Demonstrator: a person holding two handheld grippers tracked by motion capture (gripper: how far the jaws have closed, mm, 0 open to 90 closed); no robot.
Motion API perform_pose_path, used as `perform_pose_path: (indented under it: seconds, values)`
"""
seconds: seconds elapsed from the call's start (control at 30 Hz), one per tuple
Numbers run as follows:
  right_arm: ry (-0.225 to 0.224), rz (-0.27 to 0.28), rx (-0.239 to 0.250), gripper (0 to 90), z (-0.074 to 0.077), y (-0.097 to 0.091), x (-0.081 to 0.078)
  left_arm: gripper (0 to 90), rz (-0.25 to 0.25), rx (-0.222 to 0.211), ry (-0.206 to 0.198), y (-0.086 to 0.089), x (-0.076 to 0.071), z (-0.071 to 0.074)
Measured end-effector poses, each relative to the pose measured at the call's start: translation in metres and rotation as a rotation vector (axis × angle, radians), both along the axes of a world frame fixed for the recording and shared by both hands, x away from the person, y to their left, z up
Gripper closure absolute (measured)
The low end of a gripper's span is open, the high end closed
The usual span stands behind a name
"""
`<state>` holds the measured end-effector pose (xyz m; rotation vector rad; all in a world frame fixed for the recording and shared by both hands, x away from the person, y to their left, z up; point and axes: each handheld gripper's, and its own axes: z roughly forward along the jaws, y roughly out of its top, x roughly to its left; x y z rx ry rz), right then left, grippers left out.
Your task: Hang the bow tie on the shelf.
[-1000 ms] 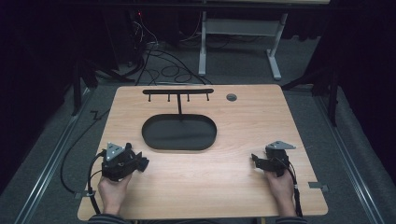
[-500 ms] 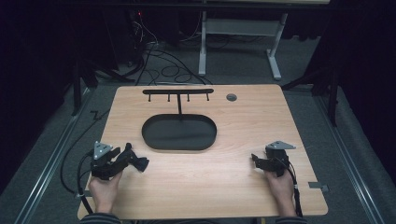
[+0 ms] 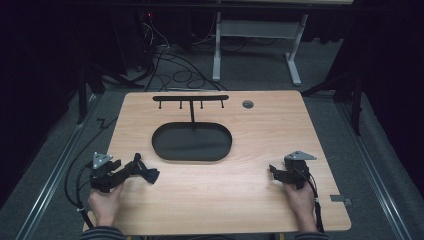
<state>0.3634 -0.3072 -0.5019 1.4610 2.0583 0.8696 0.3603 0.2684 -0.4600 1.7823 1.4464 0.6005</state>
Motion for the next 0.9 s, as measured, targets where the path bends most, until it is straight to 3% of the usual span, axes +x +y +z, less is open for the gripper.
perform_pose_path:
  seconds: [0.6,0.9]
  values:
    - [0.0,-0.001,0.0,32.9,0.0,0.0,0.0,54.2,0.002,0.009,0.078,-0.004,0.023,-0.02]
    - [0.0,0.0,0.0,32.9,0.0,0.0,0.0,58.8,0.003,0.002,0.095,-0.006,0.032,-0.025]
